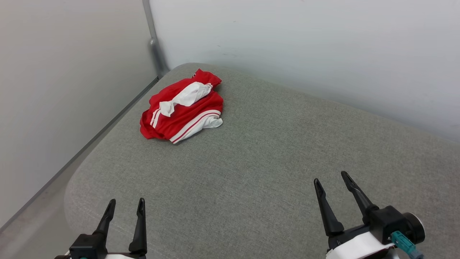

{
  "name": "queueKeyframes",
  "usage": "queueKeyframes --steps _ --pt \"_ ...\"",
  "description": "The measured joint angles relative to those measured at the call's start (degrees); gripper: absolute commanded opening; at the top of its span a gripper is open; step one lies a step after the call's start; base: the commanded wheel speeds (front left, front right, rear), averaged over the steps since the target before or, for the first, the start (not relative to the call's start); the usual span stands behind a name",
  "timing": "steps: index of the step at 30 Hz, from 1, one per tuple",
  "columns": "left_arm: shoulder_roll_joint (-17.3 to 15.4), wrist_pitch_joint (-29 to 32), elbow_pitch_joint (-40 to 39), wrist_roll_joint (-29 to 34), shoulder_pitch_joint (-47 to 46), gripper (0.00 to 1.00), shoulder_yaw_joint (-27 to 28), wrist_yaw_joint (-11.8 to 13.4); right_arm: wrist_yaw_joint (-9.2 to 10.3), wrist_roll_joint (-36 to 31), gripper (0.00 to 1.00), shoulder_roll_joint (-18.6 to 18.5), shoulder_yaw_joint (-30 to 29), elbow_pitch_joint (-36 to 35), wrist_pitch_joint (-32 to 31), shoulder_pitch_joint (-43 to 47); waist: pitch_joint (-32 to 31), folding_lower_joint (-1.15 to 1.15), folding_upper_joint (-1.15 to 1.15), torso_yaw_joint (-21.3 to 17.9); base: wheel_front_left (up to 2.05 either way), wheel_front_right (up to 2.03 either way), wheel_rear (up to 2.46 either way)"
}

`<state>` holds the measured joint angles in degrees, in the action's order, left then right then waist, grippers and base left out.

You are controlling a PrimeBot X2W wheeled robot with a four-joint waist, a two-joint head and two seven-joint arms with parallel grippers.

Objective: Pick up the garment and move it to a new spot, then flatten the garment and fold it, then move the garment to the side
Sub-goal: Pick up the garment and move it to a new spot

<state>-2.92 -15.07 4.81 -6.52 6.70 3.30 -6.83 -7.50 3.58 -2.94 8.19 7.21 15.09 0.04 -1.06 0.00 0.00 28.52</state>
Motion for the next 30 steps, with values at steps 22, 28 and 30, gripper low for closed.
queueKeyframes --steps 22,28,30 --pt "-0.07 0.00 1.58 -2.47 -5.92 1.00 3.12 -0.23 0.00 -4.28 1.00 0.05 -0.68 -2.59 0.01 -2.62 6.44 0.00 0.00 -3.14 0.00 0.00 0.00" --pt "-6.58 -0.01 6.65 -5.13 -18.10 1.00 3.00 -0.57 0.00 -7.27 1.00 -1.98 -1.23 -5.13 0.00 -4.83 13.33 0.01 0.00 -6.01 0.00 0.00 0.00" --pt "-10.83 0.04 10.78 -7.70 -22.81 1.00 1.82 -0.58 0.00 -7.60 1.00 -2.74 -1.47 -6.15 0.00 -5.51 15.77 0.01 0.00 -7.03 0.00 0.00 0.00"
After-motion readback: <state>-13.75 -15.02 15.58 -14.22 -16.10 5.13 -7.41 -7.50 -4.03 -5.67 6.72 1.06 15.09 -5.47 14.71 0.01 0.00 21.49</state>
